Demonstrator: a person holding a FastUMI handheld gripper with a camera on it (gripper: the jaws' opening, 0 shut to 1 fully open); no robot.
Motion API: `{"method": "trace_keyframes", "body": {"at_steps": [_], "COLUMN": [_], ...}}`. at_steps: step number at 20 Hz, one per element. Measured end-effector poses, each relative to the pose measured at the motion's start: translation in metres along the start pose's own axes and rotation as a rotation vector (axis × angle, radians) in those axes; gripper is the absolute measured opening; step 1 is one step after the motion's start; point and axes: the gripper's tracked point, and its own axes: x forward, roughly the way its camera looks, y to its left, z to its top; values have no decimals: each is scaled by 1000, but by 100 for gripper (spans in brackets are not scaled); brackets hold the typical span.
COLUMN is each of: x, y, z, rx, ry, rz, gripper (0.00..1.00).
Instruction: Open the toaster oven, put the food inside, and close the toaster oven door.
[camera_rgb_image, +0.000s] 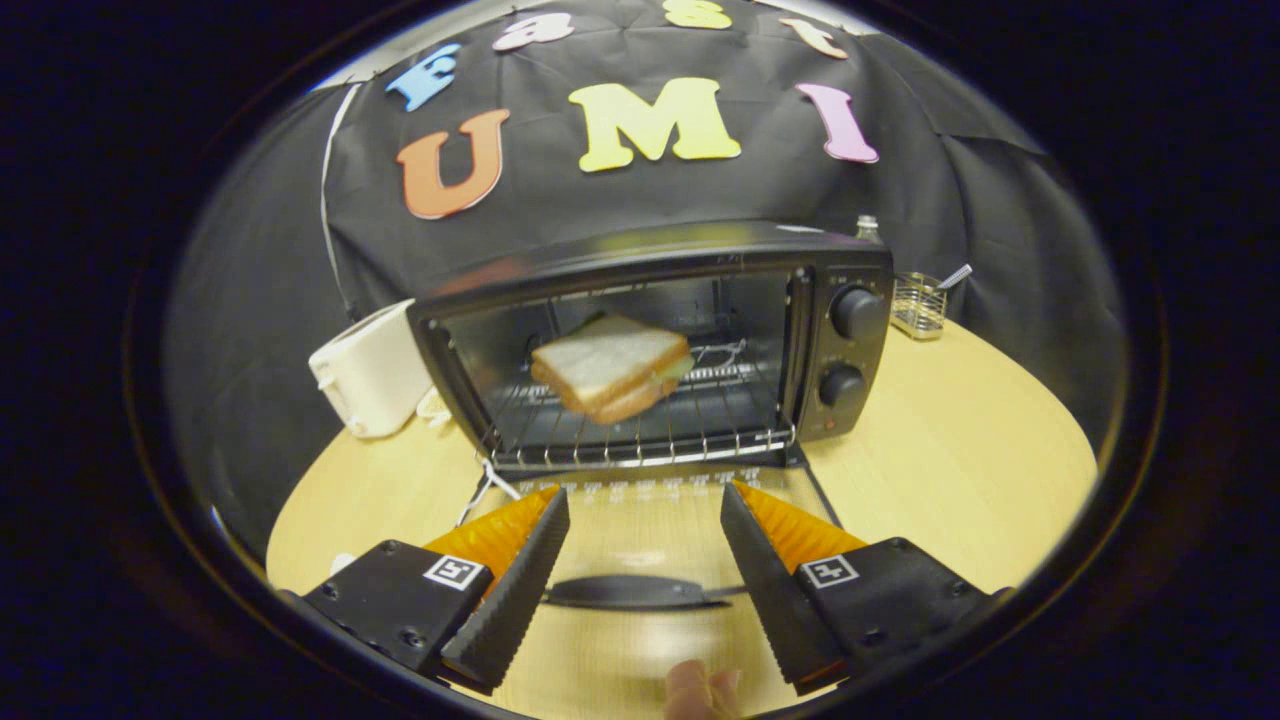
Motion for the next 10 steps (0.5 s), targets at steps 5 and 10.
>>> {"method": "trace_keyframes", "body": {"at_steps": [5,10], "x": [-16,-27], "y": [5,12], "z": [-33,-72], "rx": [-89,-55], "ry": [21,113], "rz": [-36,-25], "gripper": [100,100]}}
